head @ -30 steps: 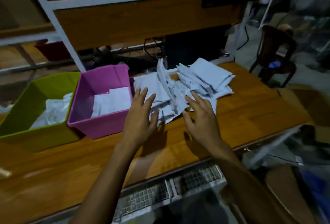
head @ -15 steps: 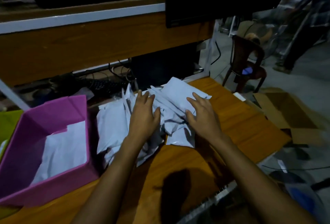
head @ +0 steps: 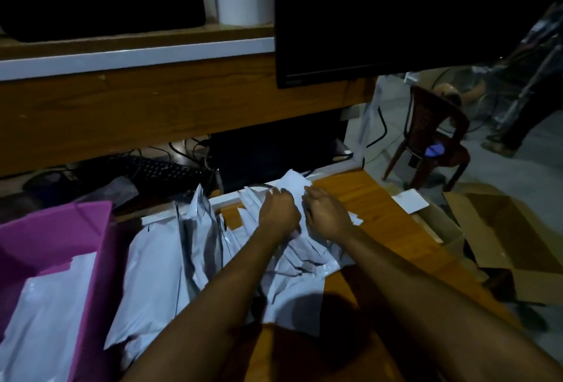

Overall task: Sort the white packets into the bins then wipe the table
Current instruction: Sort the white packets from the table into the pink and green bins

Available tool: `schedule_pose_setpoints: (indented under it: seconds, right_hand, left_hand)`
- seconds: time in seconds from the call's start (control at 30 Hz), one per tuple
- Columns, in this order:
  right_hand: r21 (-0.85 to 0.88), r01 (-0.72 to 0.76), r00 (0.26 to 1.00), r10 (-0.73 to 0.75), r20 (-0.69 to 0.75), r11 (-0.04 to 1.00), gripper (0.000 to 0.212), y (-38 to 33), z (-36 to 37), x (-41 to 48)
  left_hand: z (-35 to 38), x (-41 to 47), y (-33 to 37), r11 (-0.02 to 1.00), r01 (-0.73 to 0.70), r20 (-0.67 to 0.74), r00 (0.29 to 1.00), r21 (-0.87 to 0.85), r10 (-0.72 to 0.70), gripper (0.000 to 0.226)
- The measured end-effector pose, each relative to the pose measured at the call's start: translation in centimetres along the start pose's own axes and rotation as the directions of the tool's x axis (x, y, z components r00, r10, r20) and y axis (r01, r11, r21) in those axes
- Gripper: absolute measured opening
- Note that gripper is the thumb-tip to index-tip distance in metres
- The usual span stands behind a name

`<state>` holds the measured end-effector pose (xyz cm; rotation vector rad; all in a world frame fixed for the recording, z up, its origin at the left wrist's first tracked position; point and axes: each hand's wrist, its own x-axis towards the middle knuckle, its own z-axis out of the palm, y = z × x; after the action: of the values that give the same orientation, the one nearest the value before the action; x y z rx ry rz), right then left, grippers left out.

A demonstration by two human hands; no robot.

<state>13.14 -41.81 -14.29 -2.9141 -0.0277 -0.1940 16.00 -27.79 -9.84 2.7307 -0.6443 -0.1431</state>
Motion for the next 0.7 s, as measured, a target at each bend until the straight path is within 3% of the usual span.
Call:
schedule_pose_setpoints:
  seconds: [0.1, 0.2, 0.3, 0.4, 0.57, 0.7]
  right_hand:
    - [-0.055, 0.087, 0.994, -0.084, 0.067, 0.995, 0.044, 1.3, 0.8, 1.5]
    - [-0.002, 0.026, 0.991, -0.026, 0.13, 1.0, 0.062, 2.4, 2.4, 1.5]
    - [0.05, -0.015, 0.996, 0.011, 0.084, 0.999, 0.087, 3.0, 4.4, 0.7]
    - [0.058, -0.007, 0.998, 0.004, 0.065, 0.998, 0.07, 2.9, 5.0, 0.6]
    - [0.06, 0.022, 0.999, -0.019, -0.046, 0.998, 0.048, 3.6, 5.9, 1.4]
    - [0.099, 0.006, 1.0, -0.005, -0.011, 0.995, 0.045, 3.0, 4.6, 1.6]
  left_hand:
    - [1.9, 1.7, -0.2, 0.977, 0.112, 0.138, 0.981, 0.18, -0.137, 0.045]
    - [3.7, 2.3, -1.3, 0.926, 0.193, 0.145, 0.957, 0.323, -0.25, 0.066]
    - [4.8, 2.1, -1.7, 0.912, 0.335, 0.133, 0.919, 0.238, -0.372, 0.084]
    - [5.4, 1.8, -1.8, 0.908, 0.374, 0.096, 0.913, 0.188, -0.396, 0.087]
    - [6.1, 1.4, -2.1, 0.921, 0.297, 0.07, 0.944, 0.25, -0.323, 0.079]
    - [6.3, 0.6, -2.6, 0.926, 0.235, 0.092, 0.958, 0.295, -0.272, 0.099]
